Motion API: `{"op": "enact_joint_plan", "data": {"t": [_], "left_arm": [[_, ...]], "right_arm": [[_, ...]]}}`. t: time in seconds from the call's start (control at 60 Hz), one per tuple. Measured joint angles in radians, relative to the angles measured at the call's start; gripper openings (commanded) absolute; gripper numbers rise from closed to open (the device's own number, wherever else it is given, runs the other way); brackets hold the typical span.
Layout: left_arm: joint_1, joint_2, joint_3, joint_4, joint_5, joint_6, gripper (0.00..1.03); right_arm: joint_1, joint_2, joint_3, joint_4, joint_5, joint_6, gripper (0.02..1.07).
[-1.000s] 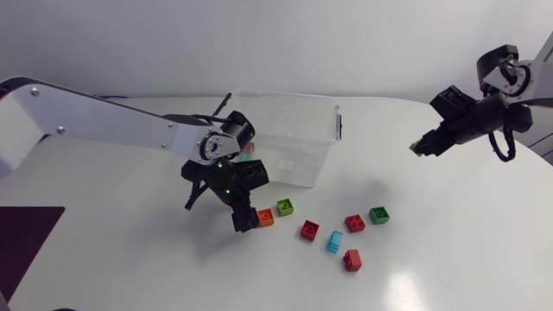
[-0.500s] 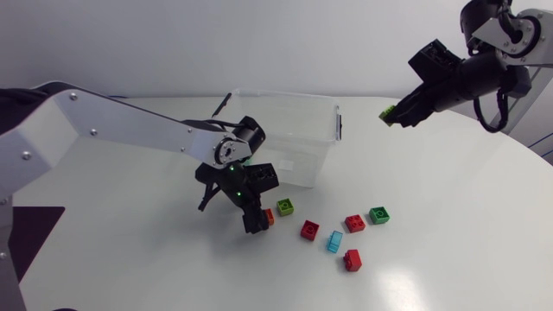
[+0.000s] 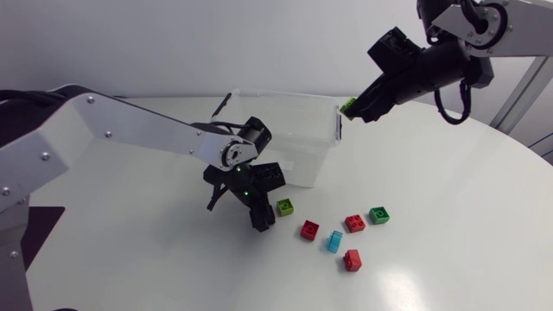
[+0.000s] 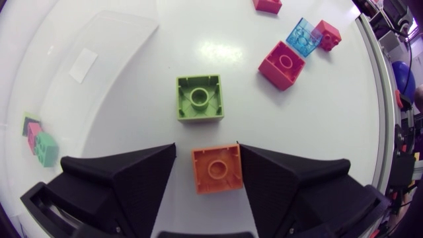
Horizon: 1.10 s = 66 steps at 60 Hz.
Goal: Place the duplo bricks in the container
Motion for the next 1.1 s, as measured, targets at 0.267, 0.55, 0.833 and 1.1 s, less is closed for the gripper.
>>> {"op": "enact_joint_plan", "data": {"t": [0.267, 0.55, 0.833, 1.1], "left_arm": [[0.040, -0.097, -0.083, 0.014, 0.042, 0.000, 0.53], [0.082, -0.197, -0.109, 0.019, 0.060, 0.000, 0.51], [0.045, -0.197, -0.117, 0.022, 0.060, 0.004, 0.89], [0.033, -0.146, -0.119, 0.005, 0.060, 0.053, 0.95]], "right_arm": [[0.093, 0.100, 0.080, 0.023, 0.036, 0.042, 0.39], [0.134, 0.165, 0.105, 0.046, 0.074, 0.058, 0.39], [0.121, 0.168, 0.104, 0.046, 0.074, 0.062, 0.39], [0.114, 0.168, 0.104, 0.046, 0.074, 0.062, 0.49]]}}
